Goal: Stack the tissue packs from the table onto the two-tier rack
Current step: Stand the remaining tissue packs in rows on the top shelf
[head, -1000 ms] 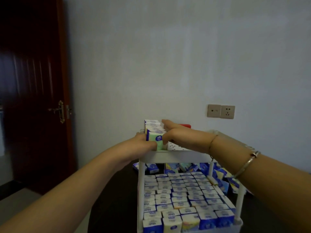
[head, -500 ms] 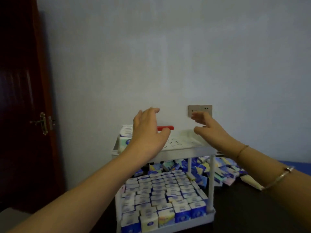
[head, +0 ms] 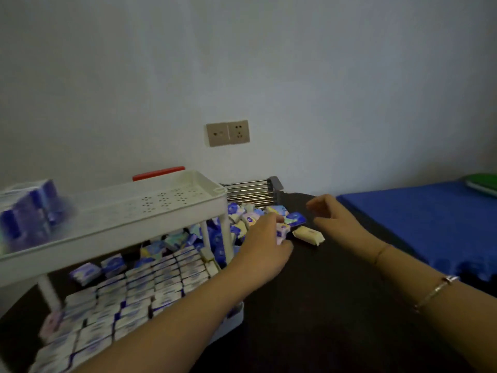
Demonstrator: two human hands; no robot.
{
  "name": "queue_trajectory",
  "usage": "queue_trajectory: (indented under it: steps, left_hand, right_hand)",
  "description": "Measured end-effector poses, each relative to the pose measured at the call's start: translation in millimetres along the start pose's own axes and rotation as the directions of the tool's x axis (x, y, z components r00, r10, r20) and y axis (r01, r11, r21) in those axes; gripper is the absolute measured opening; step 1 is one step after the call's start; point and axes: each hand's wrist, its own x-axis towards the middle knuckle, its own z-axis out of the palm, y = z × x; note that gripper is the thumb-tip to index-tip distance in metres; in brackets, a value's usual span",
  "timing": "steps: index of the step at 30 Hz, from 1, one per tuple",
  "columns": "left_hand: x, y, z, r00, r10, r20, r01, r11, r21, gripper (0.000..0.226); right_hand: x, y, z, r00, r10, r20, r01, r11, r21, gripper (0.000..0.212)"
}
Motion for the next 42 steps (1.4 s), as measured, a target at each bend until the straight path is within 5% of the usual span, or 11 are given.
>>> queue_trajectory:
  steps: [6, 10, 22, 27, 31, 38, 42]
  left_hand:
    - [74.7, -64.5, 64.1, 0.893, -0.435, -0.114, 0.435, 0.900, -0.023, 0.064]
    - [103.1, -92.0, 97.2, 0.818, -0.541, -0.194, 0.533, 0.840, -0.098, 0.080]
    - [137.9, -138.9, 126.3, 0.748, -0.513, -0.421, 0.584, 0.810, 0.051, 0.069]
    - [134.6, -136.3, 124.7, 0.760, -0.500, -0.414, 0.532, 0.845, -0.045, 0.062]
    - [122.1, -126.6, 120.3, 0.802, -0.459, -0.383, 0.470, 0.880, -0.072, 0.062]
    - [89.7, -99.9, 113.8, 0.861, -0.441, -0.254, 0.375, 0.887, -0.268, 0.066]
    - [68.1, -84.8, 106.7, 0.866, -0.495, -0.068, 0.388, 0.751, -0.534, 0.086]
  right_hand:
    - [37.5, 67.9, 37.5, 0.994, 0.053, 0.094, -0.041, 0.990, -0.133, 0.042]
    - [59.9, 101.0, 65.2, 0.985, -0.027, 0.169, 0.062, 0.977, -0.204, 0.055]
    - [129.4, 143.0, 119.3, 0.932, -0.077, 0.355, 0.222, 0.895, -0.388, 0.059]
    - [119.0, 138.9, 121.1, 0.961, -0.184, 0.206, 0.255, 0.877, -0.406, 0.043]
    - [94.4, 132.0, 105.2, 0.951, -0.210, 0.229, 0.283, 0.887, -0.364, 0.041]
    - [43.4, 112.4, 60.5, 0.980, 0.079, 0.181, -0.067, 0.995, -0.071, 0.022]
    - [11.2, 97.9, 33.7, 0.942, 0.219, 0.253, -0.245, 0.967, 0.075, 0.023]
